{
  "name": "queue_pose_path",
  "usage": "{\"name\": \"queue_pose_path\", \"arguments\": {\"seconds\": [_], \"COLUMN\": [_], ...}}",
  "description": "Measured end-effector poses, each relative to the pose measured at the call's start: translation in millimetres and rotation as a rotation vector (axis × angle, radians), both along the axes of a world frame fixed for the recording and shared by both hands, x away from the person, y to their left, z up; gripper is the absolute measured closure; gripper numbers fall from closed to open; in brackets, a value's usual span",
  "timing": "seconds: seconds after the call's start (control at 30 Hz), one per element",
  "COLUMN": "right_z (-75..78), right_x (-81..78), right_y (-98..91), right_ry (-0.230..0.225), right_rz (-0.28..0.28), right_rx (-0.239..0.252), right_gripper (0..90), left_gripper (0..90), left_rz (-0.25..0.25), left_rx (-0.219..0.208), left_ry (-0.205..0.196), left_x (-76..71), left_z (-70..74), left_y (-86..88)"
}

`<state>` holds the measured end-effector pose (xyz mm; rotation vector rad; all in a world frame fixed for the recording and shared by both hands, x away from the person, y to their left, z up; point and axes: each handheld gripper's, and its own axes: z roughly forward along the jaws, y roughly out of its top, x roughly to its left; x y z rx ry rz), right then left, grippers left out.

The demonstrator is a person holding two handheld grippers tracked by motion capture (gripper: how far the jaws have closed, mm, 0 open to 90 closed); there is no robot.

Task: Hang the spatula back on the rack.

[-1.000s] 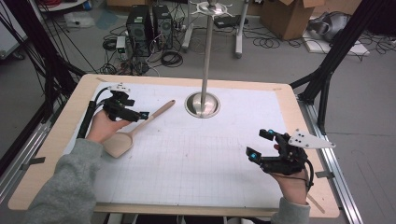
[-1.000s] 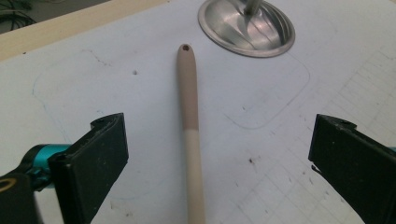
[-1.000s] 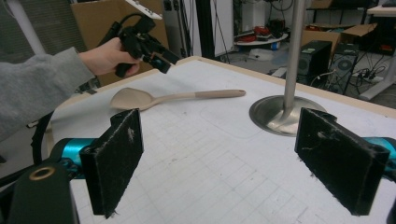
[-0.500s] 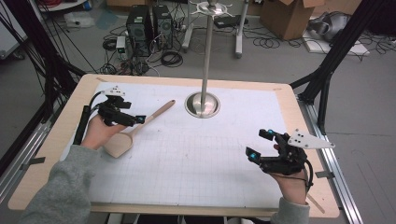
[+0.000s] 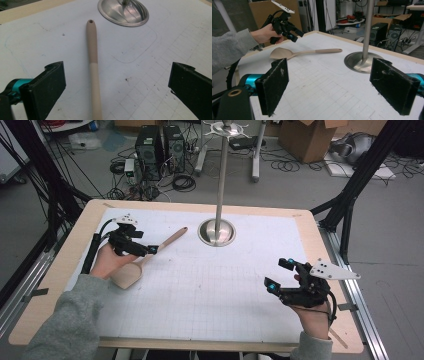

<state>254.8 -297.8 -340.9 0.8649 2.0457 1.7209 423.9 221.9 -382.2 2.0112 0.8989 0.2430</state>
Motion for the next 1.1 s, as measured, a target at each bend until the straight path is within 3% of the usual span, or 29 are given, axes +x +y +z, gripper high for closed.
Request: {"name": "queue_pose_path", "arguments": {"seconds": [0.37,0.53,0.73,1.1], "right_z": [-0.5,-0.5,-1.2,-0.2], "right_x": [0.7,0.5,-0.6,-1.8], "right_y": [0.9,0.4,-1.6,-3.6], "right_ry": [0.002,-0.001,0.001,0.002], "right_rz": [0.005,0.009,0.007,0.002], "right_rx": [-0.006,-0.004,-0.005,0.002], "right_gripper": [14.7,14.7,14.8,14.8], "left_gripper": [1.8,1.8,2.4,23.0], "left_rz": [0.016,0.01,0.023,0.032], "left_rx": [0.04,0.081,0.099,0.187], "left_ry": [0.06,0.065,0.061,0.065], "left_x": [4.9,7.4,11.0,16.1], "left_z": [-10.2,-14.9,-19.8,-33.4], "left_y": [-6.4,-8.1,-9.0,-15.4]}}
